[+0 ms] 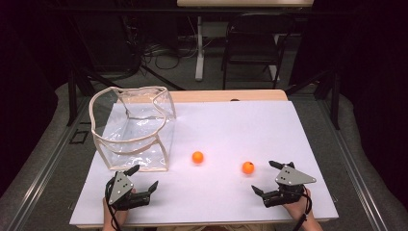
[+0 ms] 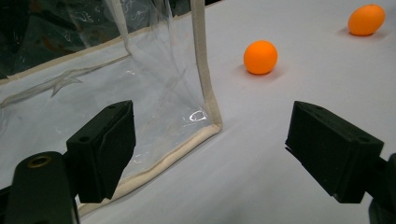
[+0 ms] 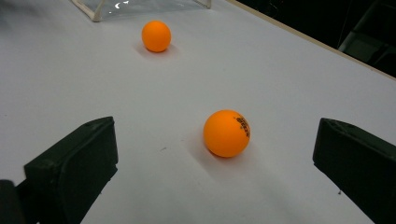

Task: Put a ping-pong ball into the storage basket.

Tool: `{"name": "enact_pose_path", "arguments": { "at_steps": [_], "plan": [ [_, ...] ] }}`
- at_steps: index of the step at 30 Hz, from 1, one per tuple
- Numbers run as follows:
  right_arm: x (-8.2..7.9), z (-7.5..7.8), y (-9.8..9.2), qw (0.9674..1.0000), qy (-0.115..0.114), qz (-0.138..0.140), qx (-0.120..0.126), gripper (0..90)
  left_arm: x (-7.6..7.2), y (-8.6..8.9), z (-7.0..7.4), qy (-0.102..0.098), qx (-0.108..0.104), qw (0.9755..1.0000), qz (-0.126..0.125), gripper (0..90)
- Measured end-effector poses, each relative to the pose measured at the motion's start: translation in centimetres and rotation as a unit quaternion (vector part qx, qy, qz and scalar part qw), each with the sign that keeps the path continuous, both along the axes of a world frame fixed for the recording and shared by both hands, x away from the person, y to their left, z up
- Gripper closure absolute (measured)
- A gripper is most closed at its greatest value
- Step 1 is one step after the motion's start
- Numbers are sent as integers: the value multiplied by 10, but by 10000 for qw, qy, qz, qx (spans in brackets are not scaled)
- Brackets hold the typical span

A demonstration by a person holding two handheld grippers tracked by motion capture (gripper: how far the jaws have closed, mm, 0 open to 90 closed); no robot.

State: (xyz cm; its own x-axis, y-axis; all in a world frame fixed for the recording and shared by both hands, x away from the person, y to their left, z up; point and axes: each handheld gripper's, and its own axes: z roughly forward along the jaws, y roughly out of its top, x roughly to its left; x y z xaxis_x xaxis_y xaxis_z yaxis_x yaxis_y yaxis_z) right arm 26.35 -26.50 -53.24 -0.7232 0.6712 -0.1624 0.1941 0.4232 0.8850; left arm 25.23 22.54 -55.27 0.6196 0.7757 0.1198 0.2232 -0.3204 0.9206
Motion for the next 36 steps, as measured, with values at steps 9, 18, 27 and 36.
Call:
{"name": "enact_pose_path", "arguments": {
  "at_steps": [9, 18, 27, 36],
  "plan": [
    [1, 2, 0, 10000, 6, -37, -90, 0, 0, 0, 0, -3, -1, 10000, 2, 158],
    [6, 6, 2, 9998, 85, -73, -177, 0, 0, 0, -1, -11, 24, 10000, -6, 158],
    [11, 11, 4, 9995, 174, -108, -237, 0, -1, 0, -1, -22, 35, 10000, 31, 158],
    [16, 15, 12, 9993, 215, -44, -317, 0, -2, 0, 0, -37, 18, 10000, 54, 158]
  ]
}}
